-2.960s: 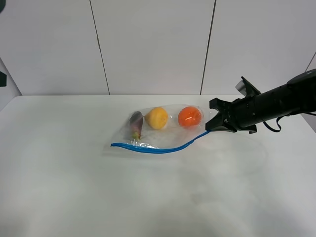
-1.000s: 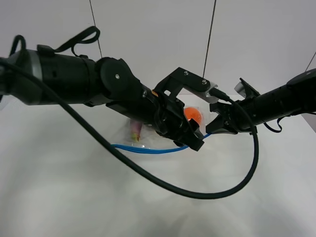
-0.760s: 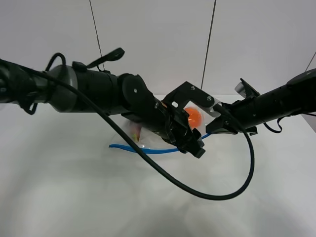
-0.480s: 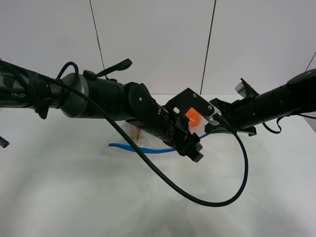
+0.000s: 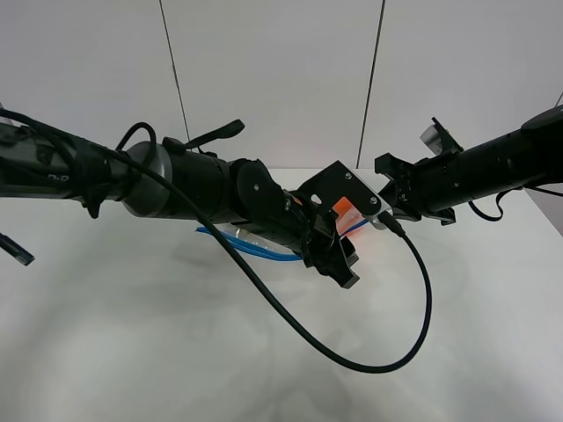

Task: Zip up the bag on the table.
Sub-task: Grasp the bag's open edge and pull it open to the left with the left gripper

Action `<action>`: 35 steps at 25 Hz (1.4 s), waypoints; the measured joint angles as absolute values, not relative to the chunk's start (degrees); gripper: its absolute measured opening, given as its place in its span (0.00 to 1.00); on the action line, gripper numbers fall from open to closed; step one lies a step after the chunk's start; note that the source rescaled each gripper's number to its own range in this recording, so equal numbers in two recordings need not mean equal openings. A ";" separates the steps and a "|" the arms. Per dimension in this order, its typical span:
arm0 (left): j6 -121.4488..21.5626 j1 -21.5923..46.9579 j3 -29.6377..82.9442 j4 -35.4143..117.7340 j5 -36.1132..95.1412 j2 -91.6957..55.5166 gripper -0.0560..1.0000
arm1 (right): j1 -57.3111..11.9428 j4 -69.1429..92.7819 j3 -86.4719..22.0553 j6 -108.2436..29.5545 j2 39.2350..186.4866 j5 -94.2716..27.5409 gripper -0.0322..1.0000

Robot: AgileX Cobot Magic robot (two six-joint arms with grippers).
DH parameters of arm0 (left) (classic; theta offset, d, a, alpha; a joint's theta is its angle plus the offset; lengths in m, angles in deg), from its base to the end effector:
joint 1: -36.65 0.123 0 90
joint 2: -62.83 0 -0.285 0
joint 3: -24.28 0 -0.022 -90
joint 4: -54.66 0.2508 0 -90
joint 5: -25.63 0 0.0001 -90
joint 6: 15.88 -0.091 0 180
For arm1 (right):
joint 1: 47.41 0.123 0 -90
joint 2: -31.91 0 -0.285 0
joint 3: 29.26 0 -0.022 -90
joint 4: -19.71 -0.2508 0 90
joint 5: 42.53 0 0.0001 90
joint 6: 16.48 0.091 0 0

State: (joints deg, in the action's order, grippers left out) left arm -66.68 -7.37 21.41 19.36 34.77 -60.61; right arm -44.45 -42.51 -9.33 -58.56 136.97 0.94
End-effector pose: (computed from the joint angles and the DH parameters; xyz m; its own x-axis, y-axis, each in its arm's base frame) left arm 0.3088 -0.3101 0.1673 -0.2768 0.6456 -0.7118 0.8474 0.5133 0.1360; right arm 0.3261 0.0724 0.2107 -0.9096 0.1174 -0.3986 -0.1711 0.7684 0.6166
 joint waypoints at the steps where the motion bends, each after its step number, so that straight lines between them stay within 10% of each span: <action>1: -66.92 -7.37 21.41 19.36 34.48 -60.68 1.00 | -44.45 -42.51 -9.33 -58.43 136.97 0.94 0.03; 12: -67.07 -7.37 21.50 19.36 31.94 -60.77 0.99 | -44.45 -41.46 -9.33 -57.55 136.93 0.89 0.03; 25: -68.32 -7.37 21.50 19.31 31.90 -60.77 0.09 | -44.45 -40.88 -9.33 -57.55 136.93 0.89 0.03; 35: -72.16 -7.09 21.55 19.31 32.37 -60.77 0.05 | -44.45 -40.83 -9.33 -57.55 136.93 0.84 0.03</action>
State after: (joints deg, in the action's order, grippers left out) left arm -72.16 -7.09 21.55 19.31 32.37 -60.77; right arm -44.45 -40.83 -9.33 -57.55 136.93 0.84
